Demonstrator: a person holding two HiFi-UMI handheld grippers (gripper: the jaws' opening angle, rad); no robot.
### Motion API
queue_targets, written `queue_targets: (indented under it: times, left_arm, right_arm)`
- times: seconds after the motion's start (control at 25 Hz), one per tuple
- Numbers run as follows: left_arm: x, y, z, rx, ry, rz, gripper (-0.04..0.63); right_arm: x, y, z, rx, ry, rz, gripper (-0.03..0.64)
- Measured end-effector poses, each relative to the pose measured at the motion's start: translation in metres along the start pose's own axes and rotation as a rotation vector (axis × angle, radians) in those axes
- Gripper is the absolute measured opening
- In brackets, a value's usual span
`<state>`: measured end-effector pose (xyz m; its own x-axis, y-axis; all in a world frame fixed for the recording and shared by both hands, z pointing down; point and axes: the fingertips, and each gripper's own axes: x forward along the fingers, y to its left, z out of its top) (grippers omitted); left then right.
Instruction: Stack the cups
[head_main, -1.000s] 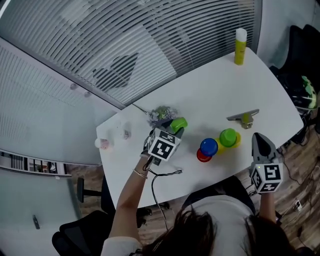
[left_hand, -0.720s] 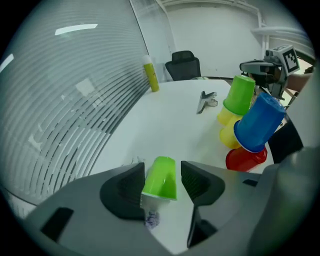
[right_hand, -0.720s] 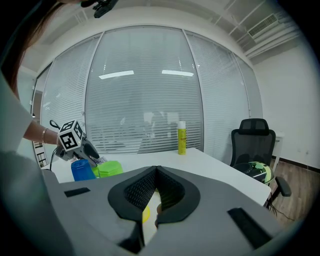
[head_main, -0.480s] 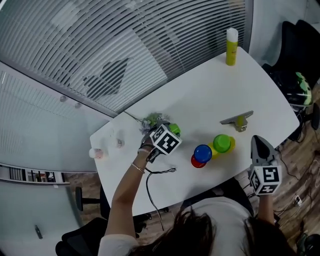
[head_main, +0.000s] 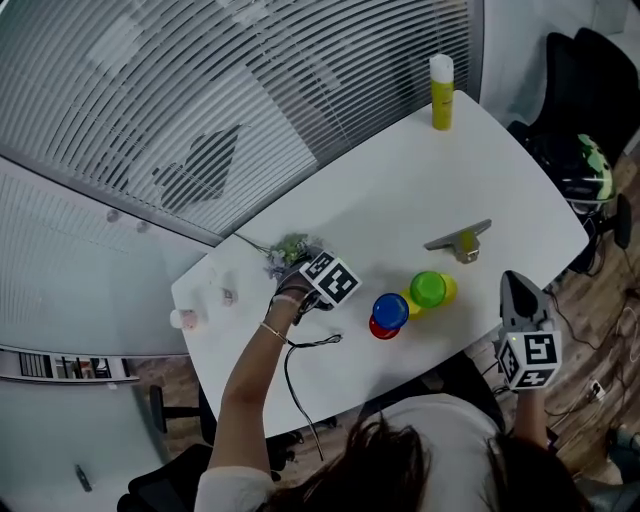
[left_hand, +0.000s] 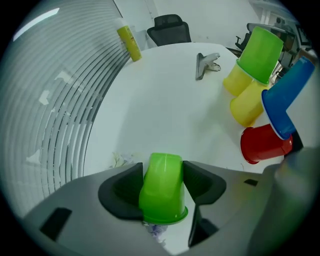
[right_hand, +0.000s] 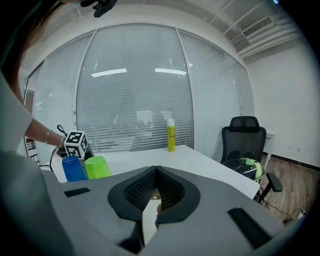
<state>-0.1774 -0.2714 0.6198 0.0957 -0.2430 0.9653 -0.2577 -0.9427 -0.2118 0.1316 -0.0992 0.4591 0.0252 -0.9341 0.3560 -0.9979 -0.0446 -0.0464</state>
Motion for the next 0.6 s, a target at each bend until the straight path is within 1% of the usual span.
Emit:
queue_targets:
  times: [0.16,0.28,0.36,0.6]
  left_arm:
    - [0.0,0.0,0.002,-0.024,-0.004,-0.002,0.261]
    - [-0.006,0.0,0.003,-0.064,-0.024,-0.006,0.259]
    - [-0.014,0.001,0.006,-0.105,-0.058,-0.001,0.259]
    - [-0.043,0.003,0.022,-0.239,-0.196,0.027,0.258]
  right_arm:
    - [-0.004,-0.01,0.0,0.009,-0.007,-0.011,0.028]
    - [-0.007,-0.014,0.001,0.016,-0.013,-0.008,0.028]
    - [-0.007,-0.016,0.003,0.019,-0.019,-0.002,0.028]
    - [-0.008,-0.018,0.007,0.018,-0.041,0.038,0.028]
